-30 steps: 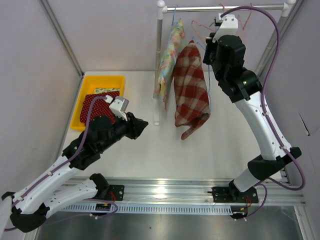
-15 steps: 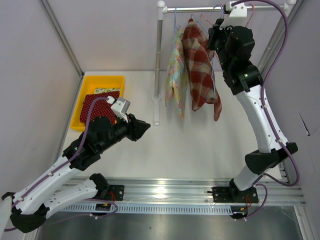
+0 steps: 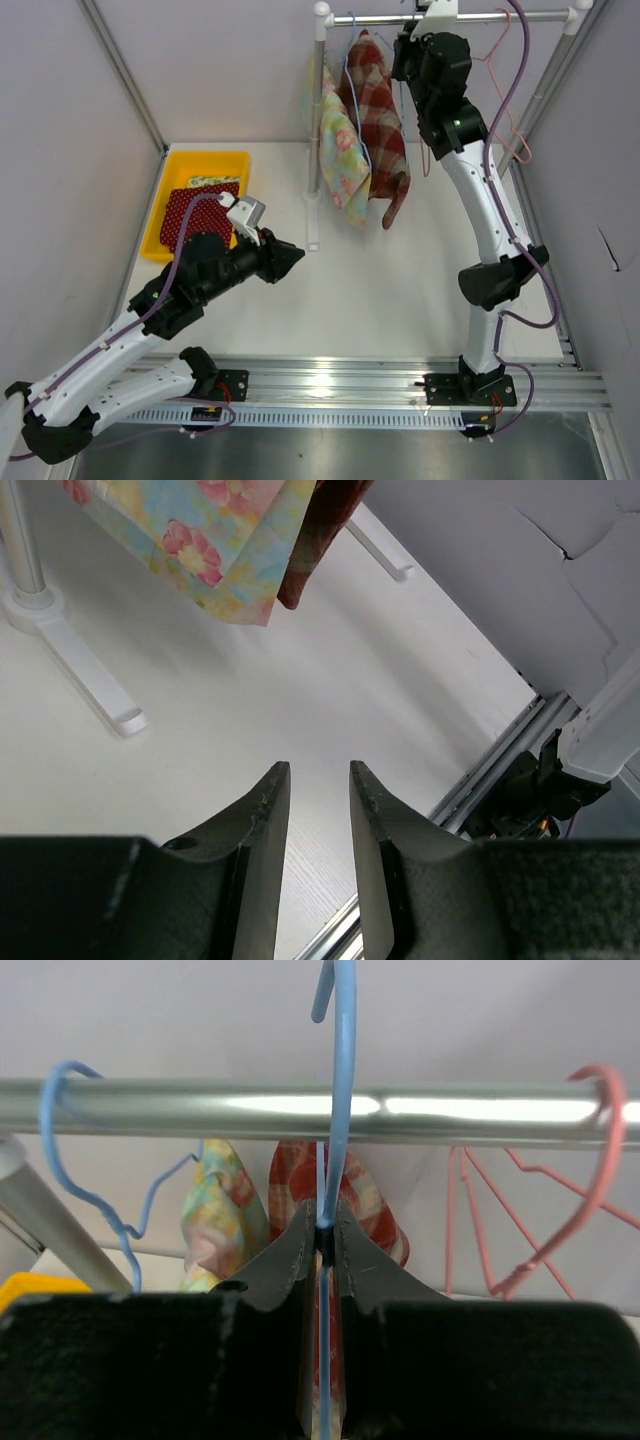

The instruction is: Place the skirt on the hanger

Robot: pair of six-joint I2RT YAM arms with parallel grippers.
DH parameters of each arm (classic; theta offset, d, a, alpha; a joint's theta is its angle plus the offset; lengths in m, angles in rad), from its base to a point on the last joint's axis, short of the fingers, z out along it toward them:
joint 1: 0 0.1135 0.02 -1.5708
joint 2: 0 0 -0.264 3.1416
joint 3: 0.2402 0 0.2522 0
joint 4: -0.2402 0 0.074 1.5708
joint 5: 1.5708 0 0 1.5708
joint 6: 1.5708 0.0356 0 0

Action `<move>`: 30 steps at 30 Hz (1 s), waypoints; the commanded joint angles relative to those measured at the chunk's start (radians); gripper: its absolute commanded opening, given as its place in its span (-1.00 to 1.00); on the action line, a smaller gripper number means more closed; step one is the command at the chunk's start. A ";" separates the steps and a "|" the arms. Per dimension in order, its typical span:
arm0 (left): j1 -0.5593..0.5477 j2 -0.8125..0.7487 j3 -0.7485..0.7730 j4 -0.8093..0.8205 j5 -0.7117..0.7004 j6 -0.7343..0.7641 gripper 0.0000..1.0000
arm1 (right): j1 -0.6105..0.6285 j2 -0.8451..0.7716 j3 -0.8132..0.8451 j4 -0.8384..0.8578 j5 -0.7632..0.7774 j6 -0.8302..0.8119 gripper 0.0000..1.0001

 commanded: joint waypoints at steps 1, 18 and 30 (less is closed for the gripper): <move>0.005 -0.002 0.026 0.020 0.013 0.025 -0.30 | -0.006 0.018 0.035 0.107 0.017 -0.015 -1.00; 0.005 0.004 0.041 0.022 0.016 0.036 -0.09 | -0.047 -0.131 -0.227 0.089 0.008 0.106 0.21; 0.003 -0.001 0.119 -0.069 -0.065 0.064 0.02 | -0.055 -0.604 -0.658 -0.084 -0.038 0.310 0.99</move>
